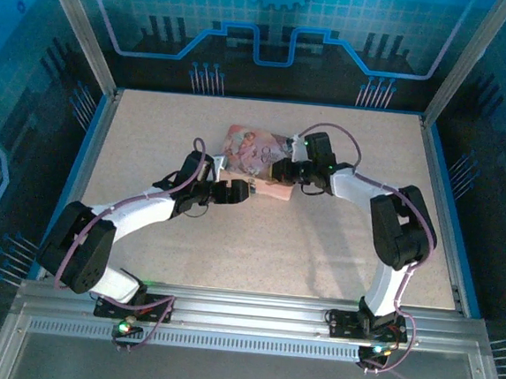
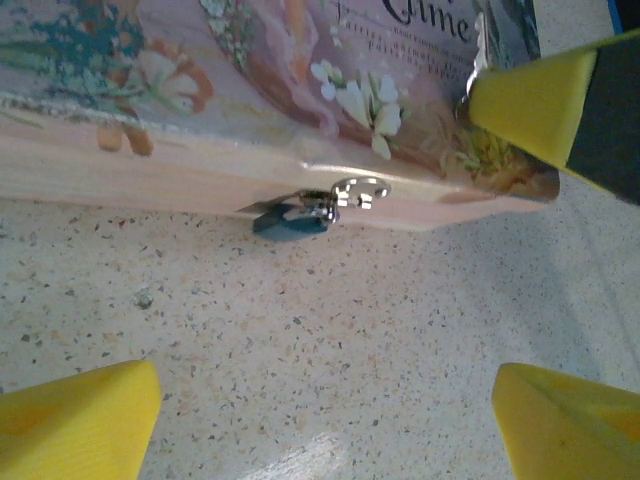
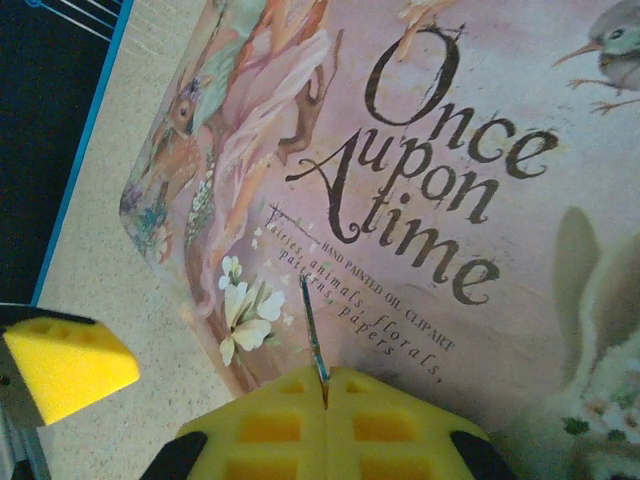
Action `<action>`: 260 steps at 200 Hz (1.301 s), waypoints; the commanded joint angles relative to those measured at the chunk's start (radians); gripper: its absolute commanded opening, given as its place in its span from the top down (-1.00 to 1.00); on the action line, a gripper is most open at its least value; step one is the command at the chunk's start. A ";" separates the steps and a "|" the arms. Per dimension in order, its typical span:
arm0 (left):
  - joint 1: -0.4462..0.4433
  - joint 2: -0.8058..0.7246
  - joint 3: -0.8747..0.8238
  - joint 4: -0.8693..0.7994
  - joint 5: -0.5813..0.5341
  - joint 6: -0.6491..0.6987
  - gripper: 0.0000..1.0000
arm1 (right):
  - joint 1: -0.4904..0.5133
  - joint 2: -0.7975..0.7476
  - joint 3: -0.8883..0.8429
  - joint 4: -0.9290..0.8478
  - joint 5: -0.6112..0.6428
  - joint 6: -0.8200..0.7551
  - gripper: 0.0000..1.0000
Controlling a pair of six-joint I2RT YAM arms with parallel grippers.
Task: Unlock a padlock with a key
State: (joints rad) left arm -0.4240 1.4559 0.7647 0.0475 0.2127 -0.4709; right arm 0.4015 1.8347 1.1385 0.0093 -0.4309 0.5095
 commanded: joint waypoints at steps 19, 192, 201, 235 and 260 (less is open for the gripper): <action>-0.015 0.017 -0.029 0.103 0.007 0.047 -0.69 | 0.026 -0.023 -0.097 -0.141 0.029 0.036 1.00; -0.045 0.265 -0.052 0.449 0.037 0.217 -0.57 | 0.041 -0.025 -0.092 -0.134 0.037 0.041 1.00; -0.045 0.271 -0.047 0.450 0.034 0.224 -0.55 | 0.042 -0.025 -0.091 -0.134 0.037 0.042 1.00; -0.047 0.310 -0.025 0.454 0.043 0.223 -0.46 | 0.043 -0.019 -0.085 -0.136 0.037 0.044 1.00; -0.046 0.333 -0.021 0.478 0.048 0.211 -0.43 | 0.048 -0.019 -0.079 -0.135 0.037 0.044 1.00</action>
State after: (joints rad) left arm -0.4614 1.7649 0.7181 0.4778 0.2310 -0.2775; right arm 0.4210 1.7752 1.0733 0.0082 -0.4206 0.5434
